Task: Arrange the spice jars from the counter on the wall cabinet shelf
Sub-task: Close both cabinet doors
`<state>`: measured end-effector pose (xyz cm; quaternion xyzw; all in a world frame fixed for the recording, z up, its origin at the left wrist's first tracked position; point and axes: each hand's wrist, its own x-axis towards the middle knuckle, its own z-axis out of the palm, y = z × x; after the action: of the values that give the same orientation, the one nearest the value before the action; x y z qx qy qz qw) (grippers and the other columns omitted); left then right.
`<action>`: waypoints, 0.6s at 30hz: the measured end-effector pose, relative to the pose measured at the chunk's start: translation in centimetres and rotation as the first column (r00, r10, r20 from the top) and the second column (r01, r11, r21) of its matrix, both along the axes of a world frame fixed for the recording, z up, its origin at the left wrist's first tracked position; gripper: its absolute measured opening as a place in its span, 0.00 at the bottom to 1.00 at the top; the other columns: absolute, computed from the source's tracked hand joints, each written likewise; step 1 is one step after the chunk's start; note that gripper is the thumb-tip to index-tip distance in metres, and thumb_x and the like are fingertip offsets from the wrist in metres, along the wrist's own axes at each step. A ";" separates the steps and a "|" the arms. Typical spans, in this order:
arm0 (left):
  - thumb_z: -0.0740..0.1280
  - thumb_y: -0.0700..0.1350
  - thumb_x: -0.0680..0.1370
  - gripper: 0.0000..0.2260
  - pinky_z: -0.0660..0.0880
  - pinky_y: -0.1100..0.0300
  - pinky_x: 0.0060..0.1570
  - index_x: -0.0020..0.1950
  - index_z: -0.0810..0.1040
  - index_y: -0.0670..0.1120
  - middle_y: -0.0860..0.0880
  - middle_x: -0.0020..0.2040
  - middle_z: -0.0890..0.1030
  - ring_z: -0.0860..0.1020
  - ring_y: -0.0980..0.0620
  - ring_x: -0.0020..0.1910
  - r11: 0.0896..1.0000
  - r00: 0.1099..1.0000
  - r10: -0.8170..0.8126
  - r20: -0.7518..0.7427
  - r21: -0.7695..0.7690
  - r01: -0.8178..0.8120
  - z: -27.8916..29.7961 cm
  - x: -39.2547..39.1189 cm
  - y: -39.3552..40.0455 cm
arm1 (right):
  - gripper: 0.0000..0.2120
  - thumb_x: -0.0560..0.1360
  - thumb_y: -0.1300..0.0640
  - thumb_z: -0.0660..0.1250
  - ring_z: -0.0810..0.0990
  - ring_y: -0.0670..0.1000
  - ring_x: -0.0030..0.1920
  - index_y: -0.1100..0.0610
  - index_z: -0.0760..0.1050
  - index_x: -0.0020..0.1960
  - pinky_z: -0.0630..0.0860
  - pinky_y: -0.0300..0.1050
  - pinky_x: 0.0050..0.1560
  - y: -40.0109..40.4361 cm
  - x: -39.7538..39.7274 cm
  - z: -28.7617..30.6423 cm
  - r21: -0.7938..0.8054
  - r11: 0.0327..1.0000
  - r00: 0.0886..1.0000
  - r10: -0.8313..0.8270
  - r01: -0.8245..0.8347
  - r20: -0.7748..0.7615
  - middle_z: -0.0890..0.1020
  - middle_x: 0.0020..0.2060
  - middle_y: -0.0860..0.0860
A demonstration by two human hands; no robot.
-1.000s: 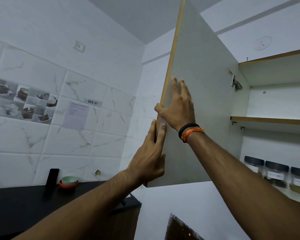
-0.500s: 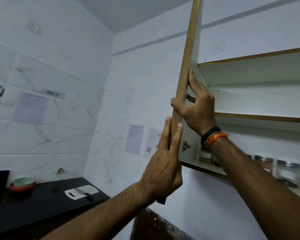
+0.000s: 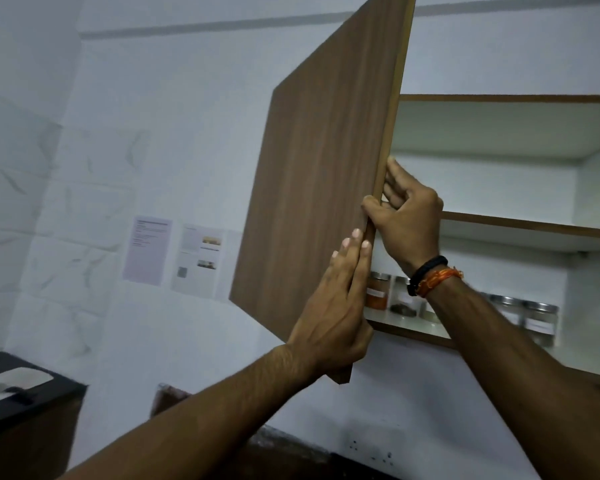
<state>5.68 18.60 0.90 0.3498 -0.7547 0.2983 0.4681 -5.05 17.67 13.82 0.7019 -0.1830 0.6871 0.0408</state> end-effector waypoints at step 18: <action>0.61 0.62 0.76 0.47 0.46 0.41 0.79 0.81 0.39 0.38 0.38 0.81 0.38 0.38 0.42 0.80 0.983 0.977 0.165 0.137 0.061 -0.175 -0.7 -3.8 -8.8 | 0.28 0.79 0.58 0.61 0.50 0.61 0.80 0.55 0.62 0.78 0.74 0.57 0.68 -6.6 -5.7 -1.4 -0.332 0.651 0.493 -0.746 0.682 -0.449 0.47 0.82 0.55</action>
<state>1.84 9.80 0.25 0.4093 -0.7615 0.3322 0.3770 -10.73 11.09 12.39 0.7241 -0.3988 0.3845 0.4108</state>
